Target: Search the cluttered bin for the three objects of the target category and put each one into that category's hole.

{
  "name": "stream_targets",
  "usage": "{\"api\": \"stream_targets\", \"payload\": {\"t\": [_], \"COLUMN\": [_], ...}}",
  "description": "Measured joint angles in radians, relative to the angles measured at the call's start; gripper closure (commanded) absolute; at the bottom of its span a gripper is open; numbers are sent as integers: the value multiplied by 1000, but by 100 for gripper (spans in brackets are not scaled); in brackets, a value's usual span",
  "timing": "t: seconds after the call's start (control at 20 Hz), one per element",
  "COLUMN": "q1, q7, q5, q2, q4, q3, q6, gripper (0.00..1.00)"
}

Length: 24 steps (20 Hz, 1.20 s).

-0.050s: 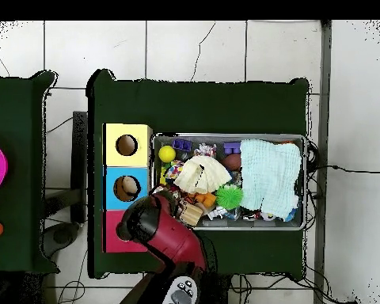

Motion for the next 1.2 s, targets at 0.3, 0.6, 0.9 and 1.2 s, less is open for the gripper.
{"api": "stream_targets", "payload": {"t": [0.3,0.6,0.9,1.2], "q1": [68,73,54,5], "q7": [128,210,231,231], "q5": [69,91,93,94], "q2": [16,17,26,38], "q4": [1,1,1,4], "q3": [-17,-8,21,70], "q6": [3,3,3,-6], "gripper": [0,0,0,0]}}
